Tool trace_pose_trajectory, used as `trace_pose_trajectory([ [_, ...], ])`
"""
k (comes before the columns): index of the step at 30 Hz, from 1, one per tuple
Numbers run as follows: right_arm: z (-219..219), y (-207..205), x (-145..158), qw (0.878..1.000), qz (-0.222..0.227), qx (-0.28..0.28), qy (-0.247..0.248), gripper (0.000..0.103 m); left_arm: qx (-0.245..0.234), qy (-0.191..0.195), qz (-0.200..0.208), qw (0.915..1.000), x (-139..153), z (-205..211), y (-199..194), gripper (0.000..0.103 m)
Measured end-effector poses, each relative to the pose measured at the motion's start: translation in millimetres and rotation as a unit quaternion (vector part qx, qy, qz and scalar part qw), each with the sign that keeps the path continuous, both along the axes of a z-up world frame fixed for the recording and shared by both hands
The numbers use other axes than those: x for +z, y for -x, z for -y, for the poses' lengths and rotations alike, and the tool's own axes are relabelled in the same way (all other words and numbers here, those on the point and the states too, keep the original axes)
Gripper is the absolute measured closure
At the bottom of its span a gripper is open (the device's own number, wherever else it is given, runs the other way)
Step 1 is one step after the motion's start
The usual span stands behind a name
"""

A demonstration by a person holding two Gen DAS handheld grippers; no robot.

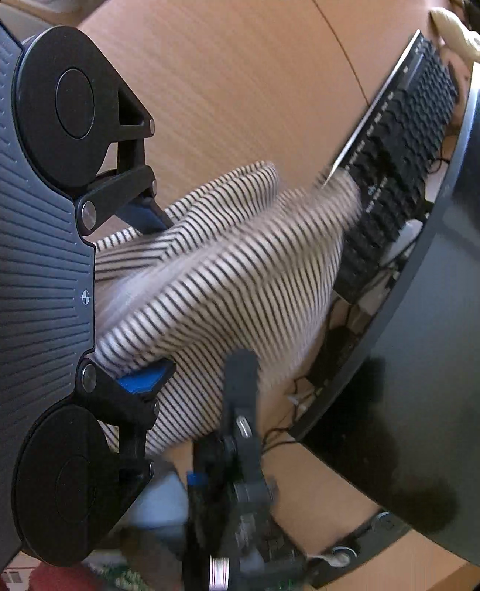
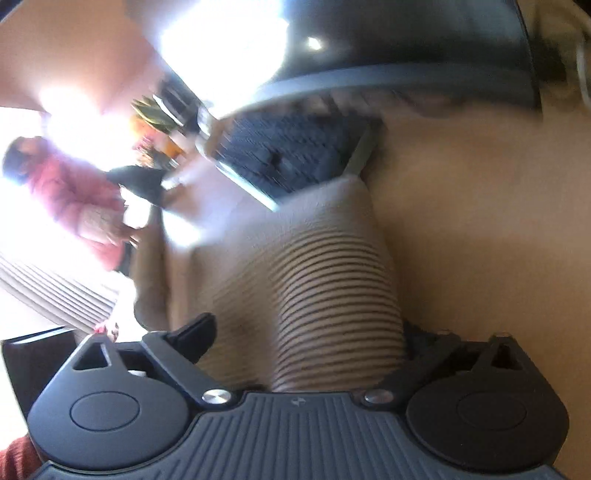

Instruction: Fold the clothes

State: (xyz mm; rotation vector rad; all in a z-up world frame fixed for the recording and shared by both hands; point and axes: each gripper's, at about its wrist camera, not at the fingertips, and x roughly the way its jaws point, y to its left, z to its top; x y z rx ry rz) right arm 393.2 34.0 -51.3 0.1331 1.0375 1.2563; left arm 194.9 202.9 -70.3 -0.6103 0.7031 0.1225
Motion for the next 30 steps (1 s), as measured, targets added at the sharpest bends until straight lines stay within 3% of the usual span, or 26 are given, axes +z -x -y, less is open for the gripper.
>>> trace_pose_trajectory([
  [2, -2.5, 4.5, 13.6, 0.999, 0.051, 0.007, 0.005, 0.008, -0.008, 0.011, 0.013, 0.9998, -3.0, -3.8, -7.6, 0.025],
  [5, -10.9, -3.5, -3.7, 0.992, 0.100, -0.023, 0.076, 0.010, -0.017, -0.009, 0.021, 0.9996, -6.9, 0.4, -21.1, 0.024],
  [6, -12.0, -8.1, -14.6, 0.988, 0.104, -0.043, 0.102, 0.010, -0.018, -0.019, 0.022, 0.9994, -6.7, 1.8, -24.0, 0.024],
  [9, 1.4, -11.9, -30.3, 0.991, 0.070, -0.078, 0.087, 0.006, -0.014, -0.031, 0.015, 0.9993, 3.8, 1.9, -19.6, 0.024],
  [10, 4.5, -7.1, -31.6, 0.989, 0.080, -0.086, 0.085, 0.003, -0.010, -0.041, 0.018, 0.9989, 12.9, 3.0, -14.2, 0.024],
  [14, -4.1, 20.1, -26.3, 0.973, 0.191, -0.087, 0.097, 0.001, -0.003, -0.092, 0.059, 0.9940, 60.0, 6.2, -4.3, 0.026],
  [17, -15.9, 31.6, -16.7, 0.950, 0.287, -0.061, 0.109, 0.001, -0.039, -0.103, 0.086, 0.9902, 79.0, 4.7, -27.9, 0.024],
  [19, -15.3, 35.8, -9.7, 0.937, 0.327, -0.051, 0.115, 0.000, -0.055, -0.092, 0.072, 0.9917, 71.6, -1.9, -50.9, 0.025],
  [21, -9.4, 43.2, -1.3, 0.931, 0.342, -0.058, 0.114, 0.000, -0.041, -0.074, 0.027, 0.9960, 50.1, -15.5, -70.2, 0.034],
  [25, 13.1, 70.2, 14.3, 0.941, 0.328, -0.056, 0.061, 0.000, -0.021, -0.049, 0.026, 0.9983, 25.5, -33.7, -72.5, 0.038],
  [30, -0.7, 88.2, -20.8, 0.928, 0.358, -0.042, 0.093, 0.000, -0.012, -0.053, 0.026, 0.9982, 18.9, -31.4, -78.5, 0.037],
])
